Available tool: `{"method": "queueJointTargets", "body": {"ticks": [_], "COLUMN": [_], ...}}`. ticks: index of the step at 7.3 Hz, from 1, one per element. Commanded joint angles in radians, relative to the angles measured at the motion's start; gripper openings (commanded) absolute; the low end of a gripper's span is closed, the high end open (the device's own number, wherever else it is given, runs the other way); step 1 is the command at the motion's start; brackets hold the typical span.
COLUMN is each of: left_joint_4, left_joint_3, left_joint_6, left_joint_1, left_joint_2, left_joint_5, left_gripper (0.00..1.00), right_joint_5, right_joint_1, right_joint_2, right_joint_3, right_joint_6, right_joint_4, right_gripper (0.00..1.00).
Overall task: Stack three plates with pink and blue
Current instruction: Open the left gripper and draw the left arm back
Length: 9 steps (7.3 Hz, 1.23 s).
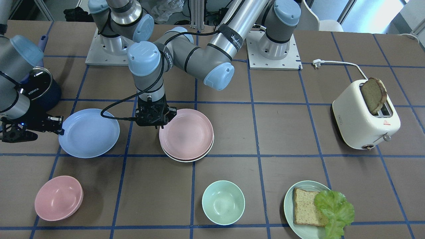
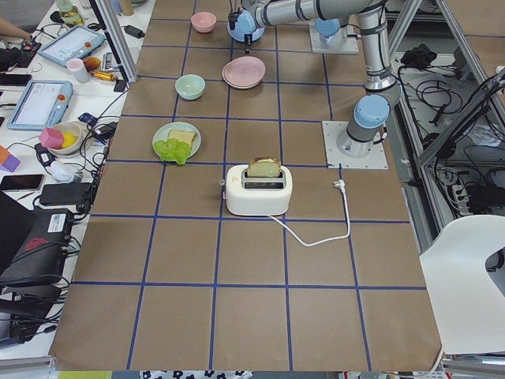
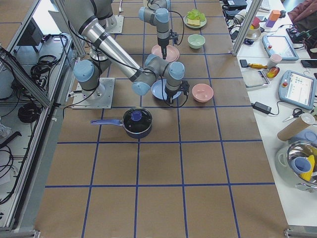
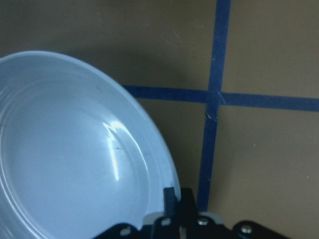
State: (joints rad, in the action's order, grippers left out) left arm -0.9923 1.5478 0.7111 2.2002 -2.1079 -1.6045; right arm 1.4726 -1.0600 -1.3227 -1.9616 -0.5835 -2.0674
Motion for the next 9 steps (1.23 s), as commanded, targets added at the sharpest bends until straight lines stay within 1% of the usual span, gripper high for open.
{"method": "queueJointTargets", "body": {"ticks": [1, 2, 3, 4, 5, 6, 8, 9], "left_joint_4": [-0.002, -0.029, -0.092, -0.209, -0.298, -0.413, -0.584, -0.624], "left_joint_3": [-0.021, -0.038, -0.055, -0.084, -0.103, -0.106, -0.101, -0.097], "left_joint_6": [-0.016, -0.028, -0.089, -0.195, -0.235, -0.245, -0.475, -0.504], "left_joint_1": [-0.026, -0.068, -0.121, -0.217, -0.297, -0.369, -0.471, -0.5], "left_joint_2": [0.028, 0.057, 0.093, 0.139, 0.175, 0.212, 0.299, 0.357], "left_joint_5": [-0.003, 0.001, 0.009, 0.043, 0.076, 0.081, 0.067, 0.07], "left_gripper": [1.0, 1.0, 1.0, 1.0, 1.0, 1.0, 1.0, 1.0], "right_joint_5": [-0.008, -0.006, -0.009, -0.011, -0.044, -0.046, -0.044, -0.044], "right_joint_1": [0.0, 0.0, 0.0, -0.003, -0.011, -0.017, -0.055, -0.07], "right_joint_2": [0.019, 0.017, 0.016, 0.007, -0.006, -0.013, -0.013, -0.015], "right_joint_3": [0.062, 0.064, 0.063, 0.063, 0.061, 0.061, 0.088, 0.108], "right_joint_6": [0.001, 0.001, 0.002, 0.046, 0.104, 0.109, 0.154, 0.196], "right_joint_4": [0.078, 0.078, 0.078, 0.091, 0.099, 0.099, 0.121, 0.147], "right_gripper": [0.0, 0.0, 0.0, 0.0, 0.0, 0.0, 0.0, 0.0]}}
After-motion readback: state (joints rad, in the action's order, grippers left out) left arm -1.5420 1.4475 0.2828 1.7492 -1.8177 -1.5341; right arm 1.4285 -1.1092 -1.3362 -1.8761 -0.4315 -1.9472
